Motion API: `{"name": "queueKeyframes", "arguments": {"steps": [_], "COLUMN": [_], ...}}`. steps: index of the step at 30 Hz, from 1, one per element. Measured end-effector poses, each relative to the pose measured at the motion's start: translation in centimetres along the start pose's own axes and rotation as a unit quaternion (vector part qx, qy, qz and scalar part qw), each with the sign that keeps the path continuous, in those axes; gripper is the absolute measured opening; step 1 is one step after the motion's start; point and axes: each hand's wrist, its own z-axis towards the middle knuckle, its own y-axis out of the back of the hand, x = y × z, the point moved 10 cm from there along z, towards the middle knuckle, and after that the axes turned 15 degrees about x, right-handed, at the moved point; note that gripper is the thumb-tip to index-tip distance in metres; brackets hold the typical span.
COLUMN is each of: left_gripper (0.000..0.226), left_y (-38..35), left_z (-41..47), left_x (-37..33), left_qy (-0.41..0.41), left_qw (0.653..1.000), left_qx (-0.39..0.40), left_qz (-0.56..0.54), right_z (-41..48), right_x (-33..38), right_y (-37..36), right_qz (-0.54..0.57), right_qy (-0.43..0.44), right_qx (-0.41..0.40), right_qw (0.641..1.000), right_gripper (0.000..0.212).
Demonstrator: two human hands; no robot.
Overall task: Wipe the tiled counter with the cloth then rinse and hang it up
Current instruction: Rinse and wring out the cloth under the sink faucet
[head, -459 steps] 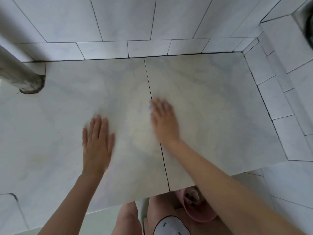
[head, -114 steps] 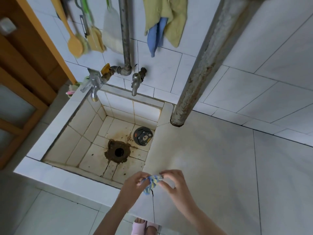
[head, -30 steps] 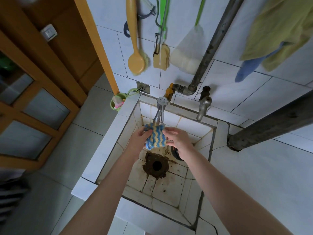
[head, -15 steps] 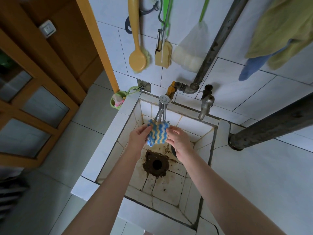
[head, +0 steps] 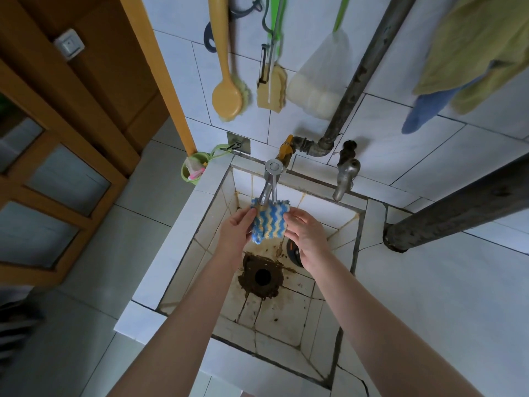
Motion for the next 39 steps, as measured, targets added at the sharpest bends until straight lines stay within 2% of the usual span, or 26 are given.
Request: {"name": "queueKeyframes", "arguments": {"steps": [6, 16, 33, 39], "left_gripper": [0.032, 0.024, 0.022, 0.022], "left_y": [0.4, -0.6, 3.6, 3.4], "left_z": [0.2, 0.6, -0.6, -0.8], "left_x": [-0.1, -0.2, 0.5, 1.0], "left_qy": [0.008, 0.000, 0.028, 0.034], "left_qw": [1.000, 1.000, 0.999, 0.999], "left_qx": [-0.005, 0.011, 0.013, 0.008], "left_qz": [-0.013, -0.023, 0.012, 0.013], "right_z": [0.1, 0.1, 1.2, 1.2], "right_x": [0.4, 0.9, -1.4, -1.8], "right_y": [-0.2, 0.5, -4.0, -3.4], "right_qz": [0.013, 0.002, -0.042, -0.040], "right_qy": [0.014, 0.029, 0.002, -0.002], "right_qx": [-0.002, 0.001, 0.087, 0.081], "right_qw": [1.000, 1.000, 0.995, 0.996], "right_gripper": [0.006, 0.004, 0.010, 0.004]}}
